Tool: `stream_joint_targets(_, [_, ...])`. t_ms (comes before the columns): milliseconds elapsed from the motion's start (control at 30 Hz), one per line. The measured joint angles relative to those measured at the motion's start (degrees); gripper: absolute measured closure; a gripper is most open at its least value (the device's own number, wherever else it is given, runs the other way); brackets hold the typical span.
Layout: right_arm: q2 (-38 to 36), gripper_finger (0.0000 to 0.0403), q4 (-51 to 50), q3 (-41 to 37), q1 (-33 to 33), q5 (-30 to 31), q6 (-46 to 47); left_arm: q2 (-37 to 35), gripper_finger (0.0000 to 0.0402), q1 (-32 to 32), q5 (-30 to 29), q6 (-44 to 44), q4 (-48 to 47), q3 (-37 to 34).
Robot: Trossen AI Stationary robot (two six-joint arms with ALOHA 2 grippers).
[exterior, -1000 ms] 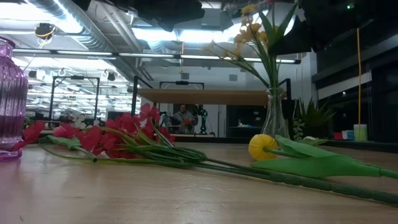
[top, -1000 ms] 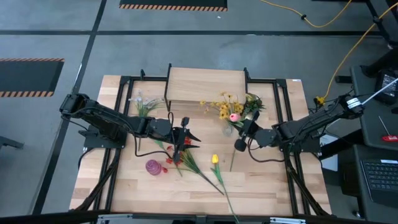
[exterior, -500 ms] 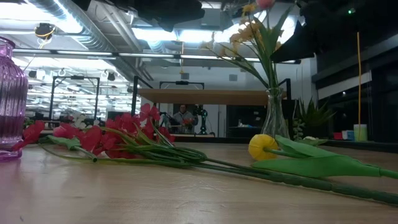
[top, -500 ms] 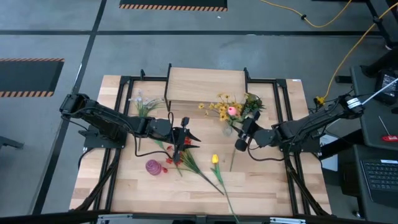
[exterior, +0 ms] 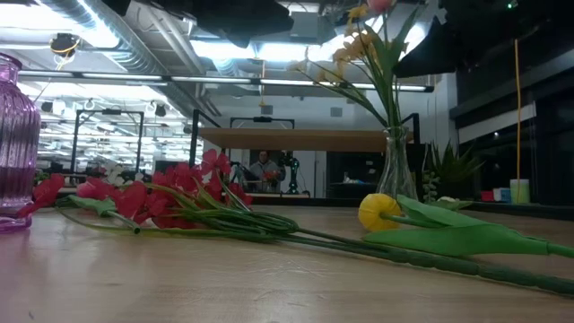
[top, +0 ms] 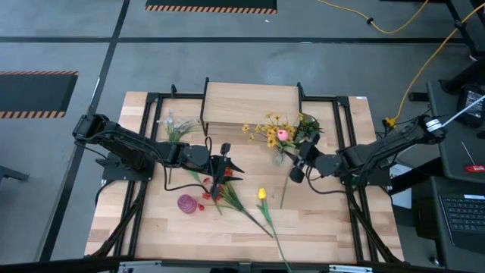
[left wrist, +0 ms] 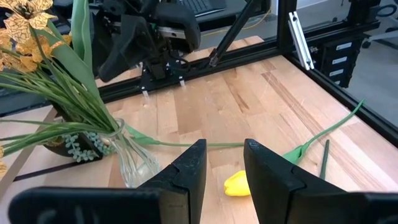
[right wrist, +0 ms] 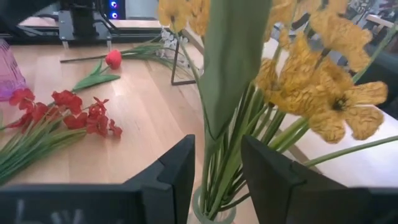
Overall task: Pick and place flowers into a vace then onto a shelf
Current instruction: Put the pink flower into the transparent vase, then put the yellow flower into the transparent vase
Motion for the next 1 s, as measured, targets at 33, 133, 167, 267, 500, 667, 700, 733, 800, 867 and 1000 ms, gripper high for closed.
stream_joint_targets(33, [-0.4,0.0270,-0.1,0.2,0.0,0.0,0.0,0.0,0.0300,0.0,0.0,0.0,0.0,0.0])
stream_joint_targets(133, [-1.7,0.0270,-0.1,1.0,0.6,0.0,-0.1,0.0,0.0300,0.0,0.0,0.0,-0.2,0.0])
stream_joint_targets(167, [-2.1,0.0270,-0.4,1.3,0.9,-0.1,-0.2,0.0,0.0300,0.0,0.0,0.0,-0.2,0.0])
stream_joint_targets(267, [-3.4,0.0270,-1.8,2.4,2.3,-2.3,-0.6,0.0,0.0300,0.0,0.0,0.0,-0.5,0.0])
stream_joint_targets(500, [-3.7,0.0280,-2.9,3.9,6.2,-10.6,1.3,0.0,0.0300,0.0,0.0,0.0,-0.4,0.0])
stream_joint_targets(667, [-3.0,0.0328,-3.3,4.0,8.8,-10.6,3.5,0.0,0.0300,0.0,0.0,0.0,-0.4,0.0])
stream_joint_targets(700, [-3.0,0.0341,-3.4,4.0,9.3,-10.6,3.5,0.0,0.0300,0.0,0.0,0.0,-0.4,0.0])
stream_joint_targets(733, [-3.0,0.0354,-3.4,4.0,9.8,-10.6,3.5,0.0,0.0300,0.0,0.0,0.0,-0.4,0.0])
stream_joint_targets(800, [-3.0,0.0380,-3.4,4.0,10.3,-10.6,3.3,0.0,0.0300,0.0,0.0,0.0,-0.4,0.0])
stream_joint_targets(867, [-3.0,0.0396,-3.4,4.0,10.5,-10.3,3.3,0.0,0.0300,0.0,0.0,0.0,-0.4,0.0])
stream_joint_targets(1000, [-3.0,0.0387,-3.5,4.0,10.5,-10.1,3.3,0.0,0.0300,0.0,0.0,0.0,-0.4,0.0])
